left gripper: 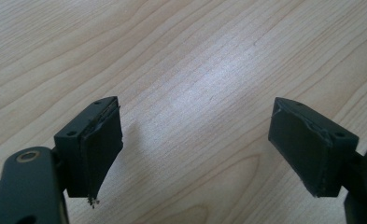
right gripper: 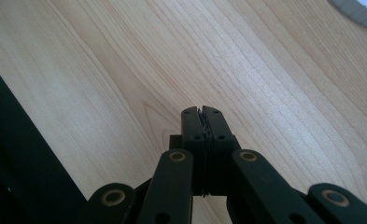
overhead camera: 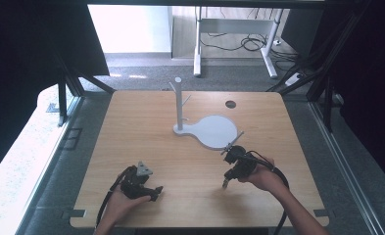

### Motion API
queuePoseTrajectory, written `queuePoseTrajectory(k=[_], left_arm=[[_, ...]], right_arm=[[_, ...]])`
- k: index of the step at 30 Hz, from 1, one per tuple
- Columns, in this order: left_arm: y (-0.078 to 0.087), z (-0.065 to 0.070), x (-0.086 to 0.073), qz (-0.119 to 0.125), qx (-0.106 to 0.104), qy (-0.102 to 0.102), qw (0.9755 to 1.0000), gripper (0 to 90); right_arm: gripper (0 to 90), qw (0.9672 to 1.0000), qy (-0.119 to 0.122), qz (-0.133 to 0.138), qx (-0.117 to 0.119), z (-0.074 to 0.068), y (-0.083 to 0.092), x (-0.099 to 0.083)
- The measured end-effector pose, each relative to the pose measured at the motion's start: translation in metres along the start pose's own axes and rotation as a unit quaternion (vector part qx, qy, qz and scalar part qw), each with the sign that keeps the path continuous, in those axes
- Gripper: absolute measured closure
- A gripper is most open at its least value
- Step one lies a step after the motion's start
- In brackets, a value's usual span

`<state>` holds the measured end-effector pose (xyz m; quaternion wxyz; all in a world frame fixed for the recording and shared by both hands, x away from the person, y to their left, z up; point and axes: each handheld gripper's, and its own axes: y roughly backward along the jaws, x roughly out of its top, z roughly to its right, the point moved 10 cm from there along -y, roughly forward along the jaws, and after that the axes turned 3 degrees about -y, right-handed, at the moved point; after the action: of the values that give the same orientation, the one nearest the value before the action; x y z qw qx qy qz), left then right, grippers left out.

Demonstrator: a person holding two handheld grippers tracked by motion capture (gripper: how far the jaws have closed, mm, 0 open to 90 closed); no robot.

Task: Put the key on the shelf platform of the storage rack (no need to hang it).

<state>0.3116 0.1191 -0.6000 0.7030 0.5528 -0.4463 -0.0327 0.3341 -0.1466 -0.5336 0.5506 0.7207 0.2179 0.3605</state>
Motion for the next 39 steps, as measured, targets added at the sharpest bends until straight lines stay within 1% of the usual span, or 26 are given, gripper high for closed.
queuePoseTrajectory(k=[2, 8, 12, 17, 29, 36, 37, 39], left_arm=[[0.000, 0.000, 0.000, 0.000, 0.000, 0.001, 1.0000, 17.9], [0.001, 0.002, 0.001, 0.004, -0.007, 0.004, 1.0000, 17.9], [0.001, 0.002, 0.001, 0.002, -0.006, 0.003, 1.0000, 18.0], [0.001, 0.002, 0.001, 0.002, -0.006, 0.001, 1.0000, 18.0], [0.001, 0.001, 0.001, 0.004, -0.006, 0.004, 1.0000, 17.9], [0.001, 0.002, 0.001, 0.004, -0.006, 0.004, 1.0000, 17.9], [0.001, 0.002, 0.001, 0.004, -0.006, 0.009, 0.9999, 18.0], [0.001, 0.002, 0.001, 0.004, -0.005, 0.007, 1.0000, 18.0]], right_arm=[[89.9, 1.0000, 0.005, -0.001, -0.001, 0.001, 0.002, 0.000], [89.9, 1.0000, 0.005, 0.001, -0.003, 0.004, 0.010, 0.003], [89.9, 1.0000, 0.002, 0.006, -0.003, 0.008, 0.016, 0.007], [89.9, 0.9999, 0.004, 0.009, -0.004, 0.012, 0.022, 0.012], [89.9, 0.9998, 0.003, 0.016, -0.010, 0.021, 0.033, 0.030], [89.9, 0.9998, 0.000, 0.017, -0.011, 0.027, 0.036, 0.041], [89.9, 0.9998, -0.001, 0.017, -0.011, 0.027, 0.036, 0.042], [89.9, 0.9998, -0.002, 0.019, -0.011, 0.029, 0.037, 0.046]])
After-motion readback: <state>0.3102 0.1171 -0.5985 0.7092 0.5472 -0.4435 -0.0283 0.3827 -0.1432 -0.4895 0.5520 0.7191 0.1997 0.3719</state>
